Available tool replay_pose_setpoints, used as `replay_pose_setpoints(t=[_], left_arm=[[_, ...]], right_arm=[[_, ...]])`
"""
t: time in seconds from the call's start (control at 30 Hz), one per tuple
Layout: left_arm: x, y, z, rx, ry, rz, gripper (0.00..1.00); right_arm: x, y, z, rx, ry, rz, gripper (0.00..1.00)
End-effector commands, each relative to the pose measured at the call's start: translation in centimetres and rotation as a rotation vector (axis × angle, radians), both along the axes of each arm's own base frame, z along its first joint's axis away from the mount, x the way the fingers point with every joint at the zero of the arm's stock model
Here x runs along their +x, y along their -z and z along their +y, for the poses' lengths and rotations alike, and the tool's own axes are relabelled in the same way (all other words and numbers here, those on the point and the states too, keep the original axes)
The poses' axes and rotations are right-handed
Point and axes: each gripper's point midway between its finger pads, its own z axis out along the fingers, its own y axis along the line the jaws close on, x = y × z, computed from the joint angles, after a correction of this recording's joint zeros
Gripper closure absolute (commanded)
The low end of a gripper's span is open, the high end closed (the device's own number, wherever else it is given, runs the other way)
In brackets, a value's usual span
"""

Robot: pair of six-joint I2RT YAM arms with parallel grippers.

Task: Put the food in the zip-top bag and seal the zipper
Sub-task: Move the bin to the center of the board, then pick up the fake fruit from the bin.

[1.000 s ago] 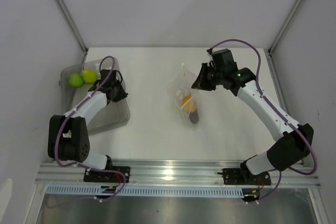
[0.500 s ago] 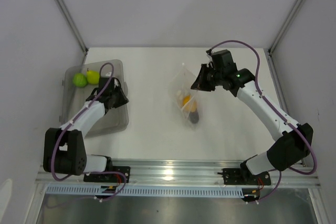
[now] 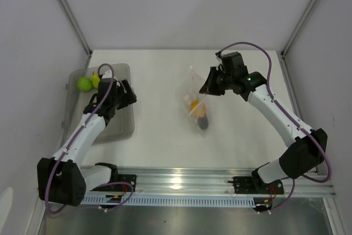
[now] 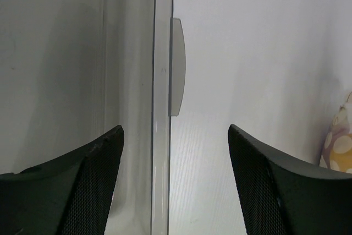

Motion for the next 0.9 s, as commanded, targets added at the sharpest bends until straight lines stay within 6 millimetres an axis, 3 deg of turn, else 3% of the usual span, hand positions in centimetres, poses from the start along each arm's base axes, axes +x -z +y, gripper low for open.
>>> replay_pose_setpoints(t=[0.0,0.1,0.13,0.2,0.23,0.27,0.37,0.43,0.47,0.5,0.6,0.63,0.73,0.77,0.83,0.87], left_arm=[[1.9,-3.3,1.6,0.056,-0.081,-0.066,0.21],[3.3,-2.7,3.4,0.133,-0.170,-0.027,0.20],[4.2,-3.6,3.8,0.144,-0.202,-0.041,0.20],[4.9,-2.4,5.4,0.206,-0.282,0.016,0.21],[5.9,-3.7,5.7,0.217,-0.307,-0.007,0.21],[6.5,-2.8,6.1,0.240,-0.325,0.016,0.17],[7.8,-3.4,8.1,0.280,-0.423,0.018,0.15],[8.8,-2.4,9.5,0.303,-0.454,0.051,0.14],[9.5,-3.2,9.9,0.307,-0.468,0.038,0.13],[10.0,-2.1,10.5,0.339,-0.458,0.067,0.12],[11.6,-2.5,12.4,0.427,-0.466,0.061,0.08],[11.9,-1.2,13.3,0.459,-0.474,0.094,0.07],[14.0,-0.9,14.2,0.481,-0.428,0.106,0.07],[14.0,-0.6,15.8,0.505,-0.441,0.122,0.06],[14.8,-0.5,16.9,0.522,-0.443,0.116,0.06],[15.0,0.6,17.2,0.540,-0.428,0.147,0.06]], right_arm=[[0.6,-0.4,0.3,0.016,-0.014,-0.026,1.00],[0.6,-0.4,0.5,0.020,-0.021,-0.026,1.00],[0.6,-0.4,0.5,0.020,-0.024,-0.023,1.00],[0.5,-0.3,0.5,0.015,-0.034,-0.023,1.00],[0.5,-0.2,0.4,0.012,-0.035,-0.023,1.00],[0.5,-0.1,0.4,0.008,-0.037,-0.019,1.00],[0.5,0.2,0.3,0.003,-0.044,-0.012,1.00],[0.5,0.3,0.4,0.004,-0.052,-0.010,1.00],[0.5,0.4,0.4,0.004,-0.053,-0.005,1.00],[0.5,0.5,0.5,0.007,-0.061,-0.005,1.00],[0.5,0.7,1.1,0.025,-0.083,0.005,1.00],[0.7,0.6,1.3,0.032,-0.088,-0.002,1.00],[1.0,0.7,1.6,0.033,-0.096,0.001,1.00],[1.1,0.7,1.7,0.031,-0.101,-0.001,1.00],[1.3,0.8,2.0,0.034,-0.108,-0.001,1.00],[1.5,0.6,2.0,0.035,-0.111,-0.006,1.00]])
